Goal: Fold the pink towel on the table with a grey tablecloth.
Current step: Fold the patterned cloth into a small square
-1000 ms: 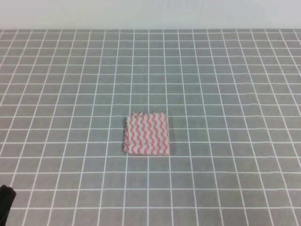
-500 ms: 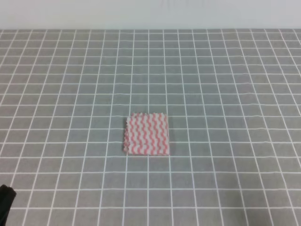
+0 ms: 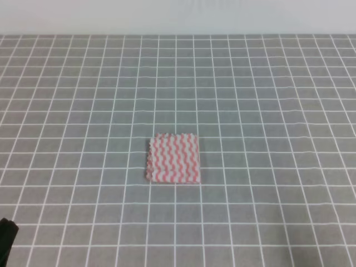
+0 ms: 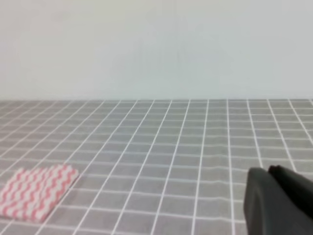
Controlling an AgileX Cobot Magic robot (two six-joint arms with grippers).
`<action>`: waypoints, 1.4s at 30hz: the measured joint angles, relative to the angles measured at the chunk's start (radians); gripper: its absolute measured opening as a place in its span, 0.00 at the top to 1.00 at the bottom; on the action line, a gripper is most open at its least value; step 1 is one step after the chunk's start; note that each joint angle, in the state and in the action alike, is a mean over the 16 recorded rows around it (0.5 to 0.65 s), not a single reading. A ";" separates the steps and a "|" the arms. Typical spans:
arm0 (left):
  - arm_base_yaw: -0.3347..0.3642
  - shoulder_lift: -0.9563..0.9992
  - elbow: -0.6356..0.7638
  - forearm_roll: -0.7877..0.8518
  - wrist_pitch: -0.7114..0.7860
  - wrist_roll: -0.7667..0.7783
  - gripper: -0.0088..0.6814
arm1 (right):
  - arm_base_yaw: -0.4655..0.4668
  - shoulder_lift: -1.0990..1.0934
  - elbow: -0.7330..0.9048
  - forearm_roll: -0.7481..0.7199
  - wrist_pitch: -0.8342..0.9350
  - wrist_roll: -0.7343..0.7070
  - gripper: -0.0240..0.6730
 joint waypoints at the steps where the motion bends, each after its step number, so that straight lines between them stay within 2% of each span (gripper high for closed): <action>1: 0.000 0.000 0.000 0.000 0.000 0.000 0.99 | -0.001 0.000 0.000 -0.017 0.011 0.013 0.99; 15: 0.000 -0.001 -0.001 0.000 0.002 -0.001 0.99 | -0.001 0.000 0.000 -0.289 0.168 0.253 0.99; 33: 0.000 0.001 0.000 0.012 -0.011 -0.001 0.99 | -0.001 0.000 0.000 -0.299 0.179 0.267 0.99; 37: 0.009 0.001 0.000 0.102 -0.013 -0.065 0.99 | -0.001 0.000 0.000 -0.298 0.179 0.267 0.99; 42: 0.055 0.000 0.001 0.349 0.016 -0.290 0.99 | -0.001 -0.002 0.000 -0.298 0.179 0.268 0.99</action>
